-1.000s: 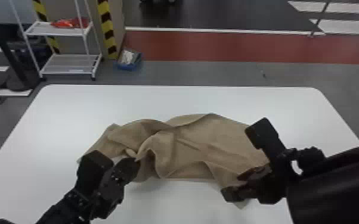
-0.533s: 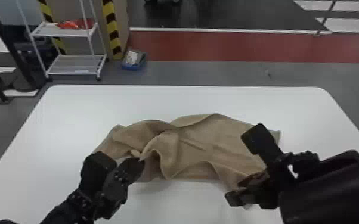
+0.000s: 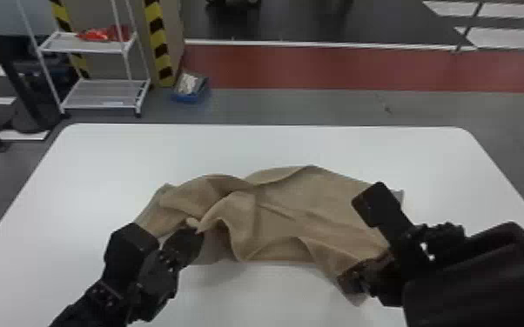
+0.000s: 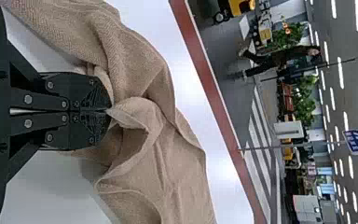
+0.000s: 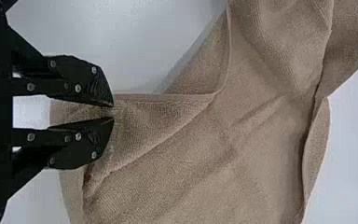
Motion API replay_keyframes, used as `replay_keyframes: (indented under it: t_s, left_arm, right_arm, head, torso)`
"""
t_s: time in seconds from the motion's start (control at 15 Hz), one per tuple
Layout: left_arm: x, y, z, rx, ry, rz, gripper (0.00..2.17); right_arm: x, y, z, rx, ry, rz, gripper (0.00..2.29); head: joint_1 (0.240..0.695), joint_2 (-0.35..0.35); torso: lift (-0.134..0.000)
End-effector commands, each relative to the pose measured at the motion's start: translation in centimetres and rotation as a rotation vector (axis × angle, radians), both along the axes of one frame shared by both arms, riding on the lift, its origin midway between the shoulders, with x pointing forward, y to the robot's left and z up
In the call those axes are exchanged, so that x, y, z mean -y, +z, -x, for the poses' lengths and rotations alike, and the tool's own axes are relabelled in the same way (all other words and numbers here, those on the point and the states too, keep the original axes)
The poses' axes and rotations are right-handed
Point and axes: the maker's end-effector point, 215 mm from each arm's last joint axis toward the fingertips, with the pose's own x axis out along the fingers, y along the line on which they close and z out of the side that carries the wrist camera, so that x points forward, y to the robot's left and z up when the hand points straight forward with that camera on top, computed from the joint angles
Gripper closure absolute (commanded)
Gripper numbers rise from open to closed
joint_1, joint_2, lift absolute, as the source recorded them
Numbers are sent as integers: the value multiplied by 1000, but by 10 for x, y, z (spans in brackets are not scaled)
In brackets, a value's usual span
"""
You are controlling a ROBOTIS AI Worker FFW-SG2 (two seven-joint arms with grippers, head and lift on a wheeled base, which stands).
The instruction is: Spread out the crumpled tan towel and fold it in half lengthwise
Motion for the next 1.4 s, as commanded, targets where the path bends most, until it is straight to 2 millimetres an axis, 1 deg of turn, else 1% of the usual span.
replay_keyframes:
  t_s: [0.0, 0.07, 0.2, 0.27, 0.33, 0.4, 0.47, 0.53, 0.6, 0.67, 0.73, 0.8, 0.87, 1.0, 1.13, 1.2, 1.33]
  left_arm:
    - [-5, 2, 2, 7, 1, 0, 2091]
    - [-4, 4, 2, 13, -5, 4, 2091]
    - [-1, 2, 10, 2, -23, 6, 2094]
    - [5, 2, 15, -6, -46, 13, 2091]
    - [12, 1, 21, -7, -75, 15, 2094]
    - [21, 0, 26, -9, -110, 8, 2094]
    - [29, -3, 31, -17, -146, 1, 2091]
    - [37, -6, 37, -27, -186, -8, 2091]
    - [45, -7, 43, -34, -223, -8, 2091]
    - [50, -9, 47, -41, -246, -10, 2091]
    - [54, -11, 50, -43, -259, -18, 2094]
    - [55, -12, 52, -44, -262, -22, 2091]
    - [55, -12, 53, -46, -262, -21, 2091]
    - [56, -13, 54, -47, -263, -20, 2091]
    - [55, -14, 55, -50, -263, -21, 2094]
    - [55, -15, 56, -53, -263, -21, 2094]
    - [56, -16, 59, -56, -262, -18, 2091]
  right_arm:
    - [25, 3, -1, 7, -25, 26, 1119]
    - [36, 9, -4, 24, -29, 25, 1119]
    - [67, 28, -24, 106, 30, 82, 1116]
    - [72, 35, -31, 132, 96, 99, 1116]
    - [83, 39, -32, 140, 133, 129, 1116]
    - [95, 39, -31, 138, 129, 157, 1106]
    - [101, 38, -28, 128, 133, 171, 1065]
    - [100, 35, -21, 104, 148, 159, 647]
    - [99, 34, -15, 92, 156, 154, 275]
    - [100, 30, -9, 81, 158, 160, 178]
    - [98, 34, -7, 93, 165, 163, 178]
    - [95, 38, -3, 101, 169, 161, 178]
    - [94, 43, 2, 116, 182, 171, 184]
    - [95, 45, 15, 109, 205, 188, 350]
    - [106, 42, 21, 94, 223, 221, 475]
    - [113, 40, 26, 83, 230, 238, 475]
    - [125, 36, 26, 78, 244, 280, 475]
  head:
    - [695, -42]
    - [695, -47]
    - [695, -73]
    - [695, -89]
    - [695, -104]
    - [695, -140]
    - [695, -162]
    - [695, -182]
    - [695, -205]
    - [695, -224]
    - [695, -238]
    - [695, -259]
    - [695, -266]
    - [695, -271]
    - [695, -275]
    - [695, -280]
    - [695, -304]
  torso:
    - [-123]
    - [-123]
    - [-123]
    - [-123]
    - [-123]
    - [-123]
    - [-123]
    - [-123]
    - [-123]
    - [-123]
    - [-123]
    - [-123]
    - [-123]
    - [-123]
    - [-123]
    - [-123]
    - [-123]
